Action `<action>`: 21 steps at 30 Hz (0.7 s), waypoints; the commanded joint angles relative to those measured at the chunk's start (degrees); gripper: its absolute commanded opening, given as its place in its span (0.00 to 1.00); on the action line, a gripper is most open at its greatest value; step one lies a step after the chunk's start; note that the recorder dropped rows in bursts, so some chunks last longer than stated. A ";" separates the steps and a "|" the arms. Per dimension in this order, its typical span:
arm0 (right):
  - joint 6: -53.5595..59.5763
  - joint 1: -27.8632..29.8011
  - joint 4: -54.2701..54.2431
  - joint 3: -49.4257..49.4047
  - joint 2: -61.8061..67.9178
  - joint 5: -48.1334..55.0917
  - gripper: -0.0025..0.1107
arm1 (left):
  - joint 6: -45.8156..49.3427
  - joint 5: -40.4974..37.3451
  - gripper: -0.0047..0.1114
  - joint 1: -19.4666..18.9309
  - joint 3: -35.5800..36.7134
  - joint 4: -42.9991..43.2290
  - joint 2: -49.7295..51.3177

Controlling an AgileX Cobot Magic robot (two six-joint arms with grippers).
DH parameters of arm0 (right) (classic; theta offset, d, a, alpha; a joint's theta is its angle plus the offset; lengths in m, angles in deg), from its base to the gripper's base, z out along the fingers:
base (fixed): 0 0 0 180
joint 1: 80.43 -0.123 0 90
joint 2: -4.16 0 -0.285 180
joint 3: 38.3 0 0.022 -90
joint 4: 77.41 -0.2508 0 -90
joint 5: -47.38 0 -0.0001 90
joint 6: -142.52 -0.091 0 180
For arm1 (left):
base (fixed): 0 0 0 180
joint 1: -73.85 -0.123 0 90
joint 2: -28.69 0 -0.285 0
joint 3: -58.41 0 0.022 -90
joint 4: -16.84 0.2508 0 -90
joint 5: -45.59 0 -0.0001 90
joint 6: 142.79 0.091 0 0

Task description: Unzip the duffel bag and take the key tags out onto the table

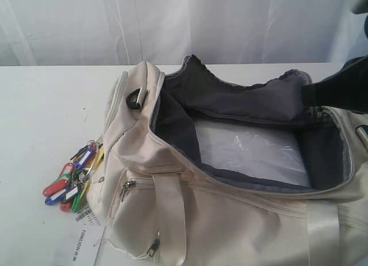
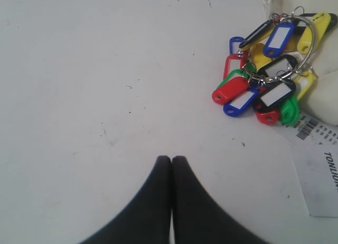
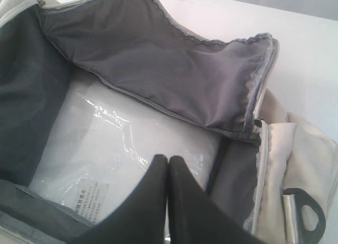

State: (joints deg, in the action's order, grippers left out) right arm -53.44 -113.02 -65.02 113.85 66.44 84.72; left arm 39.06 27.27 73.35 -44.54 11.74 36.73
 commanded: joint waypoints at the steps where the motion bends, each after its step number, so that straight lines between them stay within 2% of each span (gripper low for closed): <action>1: 0.62 -0.03 0.06 0.22 -0.36 -0.14 0.02 | -0.33 -1.88 0.04 0.70 0.17 -0.60 -0.26; 11: 0.60 -0.03 0.44 0.22 -1.55 -0.14 0.02 | -0.33 -1.29 0.04 0.70 0.17 -0.60 -0.26; 21: 0.60 -0.03 0.33 0.22 -13.96 -0.14 0.02 | -0.33 -1.29 0.04 0.70 0.17 -0.60 -0.26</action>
State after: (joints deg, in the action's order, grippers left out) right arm -53.44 -113.02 -64.91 113.85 57.02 84.72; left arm 39.06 27.27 73.72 -44.54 11.74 36.73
